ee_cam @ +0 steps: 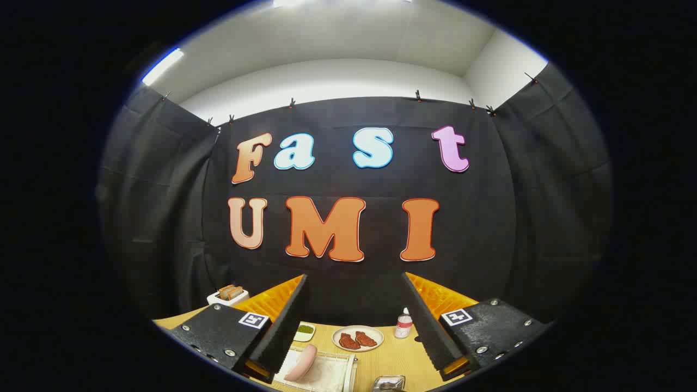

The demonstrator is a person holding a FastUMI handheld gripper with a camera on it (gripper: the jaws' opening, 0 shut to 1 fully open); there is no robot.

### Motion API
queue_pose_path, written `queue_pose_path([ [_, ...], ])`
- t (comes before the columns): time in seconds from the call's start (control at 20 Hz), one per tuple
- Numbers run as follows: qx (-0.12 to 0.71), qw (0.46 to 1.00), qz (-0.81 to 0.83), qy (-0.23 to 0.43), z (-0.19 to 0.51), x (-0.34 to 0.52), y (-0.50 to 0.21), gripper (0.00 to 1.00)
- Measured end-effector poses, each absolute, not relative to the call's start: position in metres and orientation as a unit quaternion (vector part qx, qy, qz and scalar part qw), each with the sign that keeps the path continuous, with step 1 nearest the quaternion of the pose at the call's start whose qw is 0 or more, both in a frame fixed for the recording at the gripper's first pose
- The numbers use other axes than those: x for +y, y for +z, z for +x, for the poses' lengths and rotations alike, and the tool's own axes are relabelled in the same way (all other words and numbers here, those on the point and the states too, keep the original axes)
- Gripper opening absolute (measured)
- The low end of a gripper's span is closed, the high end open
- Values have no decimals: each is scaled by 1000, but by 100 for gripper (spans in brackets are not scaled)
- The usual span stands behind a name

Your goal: Take the plate from the dish rack, then take the spoon from the basket and place it into the plate.

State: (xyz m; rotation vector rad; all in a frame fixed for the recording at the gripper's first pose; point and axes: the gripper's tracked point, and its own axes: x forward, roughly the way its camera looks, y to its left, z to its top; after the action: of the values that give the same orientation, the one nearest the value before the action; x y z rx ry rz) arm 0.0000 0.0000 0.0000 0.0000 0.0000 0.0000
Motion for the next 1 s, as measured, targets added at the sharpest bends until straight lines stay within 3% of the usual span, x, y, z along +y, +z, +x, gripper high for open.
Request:
queue_pose_path([
  [0.65, 19, 1000, -7, 14, 9, 21, -8, 99],
  [1.0, 89, 995, -11, 36, 20, 39, -48, 99],
])
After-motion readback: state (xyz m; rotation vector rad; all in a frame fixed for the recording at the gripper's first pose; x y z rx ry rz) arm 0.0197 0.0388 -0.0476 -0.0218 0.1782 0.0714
